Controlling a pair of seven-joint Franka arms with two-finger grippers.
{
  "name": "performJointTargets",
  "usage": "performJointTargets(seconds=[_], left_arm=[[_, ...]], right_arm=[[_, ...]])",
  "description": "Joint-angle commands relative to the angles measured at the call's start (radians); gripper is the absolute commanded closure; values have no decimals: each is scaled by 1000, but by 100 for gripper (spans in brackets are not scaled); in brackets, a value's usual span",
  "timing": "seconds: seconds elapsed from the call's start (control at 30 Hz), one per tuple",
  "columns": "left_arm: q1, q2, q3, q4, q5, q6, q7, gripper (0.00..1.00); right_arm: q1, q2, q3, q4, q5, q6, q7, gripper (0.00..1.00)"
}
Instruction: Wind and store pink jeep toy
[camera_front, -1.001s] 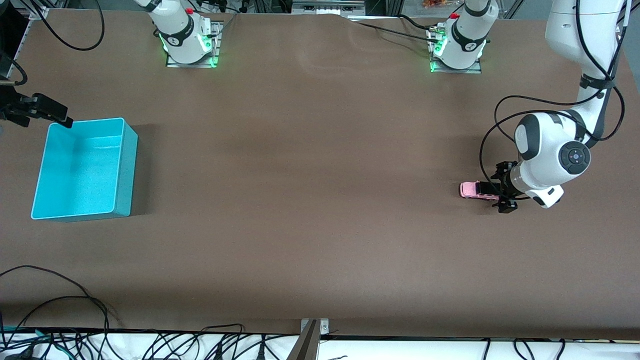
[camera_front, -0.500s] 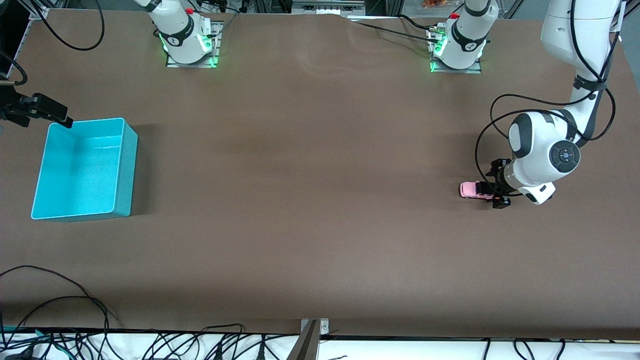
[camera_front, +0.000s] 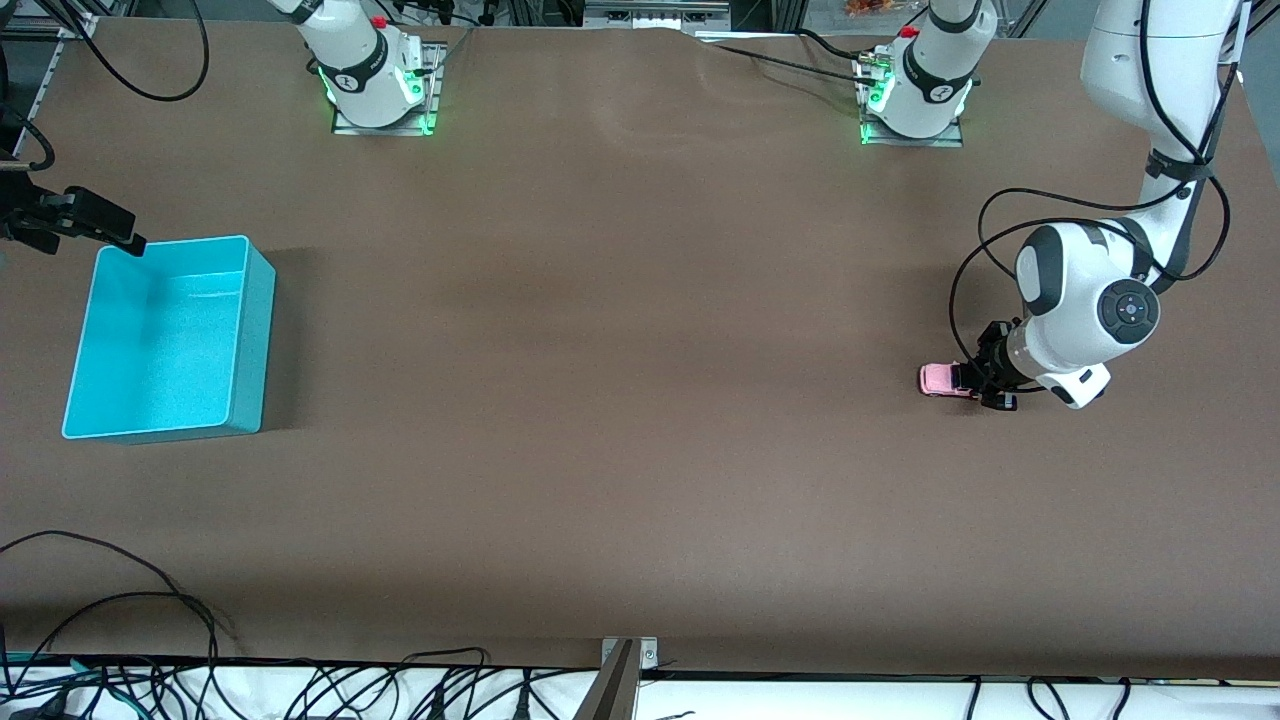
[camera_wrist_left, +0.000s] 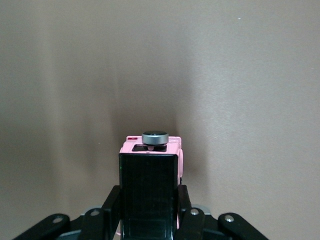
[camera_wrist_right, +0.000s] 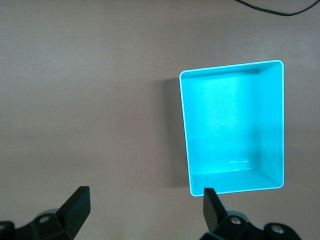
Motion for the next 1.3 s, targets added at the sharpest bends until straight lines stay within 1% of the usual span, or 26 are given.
performJointTargets(seconds=[0.0,0.23,0.47,0.7,0.93,1.27], left_arm=[[-10,-29,-3,36,-30,-44,-21,87],[-67,-22,-9,48,-21,-48,-140,87],[-131,-5,-9,39,-22,-39,-165,87],[-156,21,-18,36,-30,4,-216,87],[-154,43,-18,17,-30,60,-233,87],[-113,50,-18,16,-4,62,-217,89]], right_arm=[[0,3,-3,15,5,-10,-17,0],[0,3,-3,15,5,-10,-16,0],[0,3,-3,15,5,-10,-18,0],[0,3,-3,15,5,-10,-18,0],[0,3,-4,13,5,-10,-18,0],[0,3,-3,15,5,-10,-18,0]])
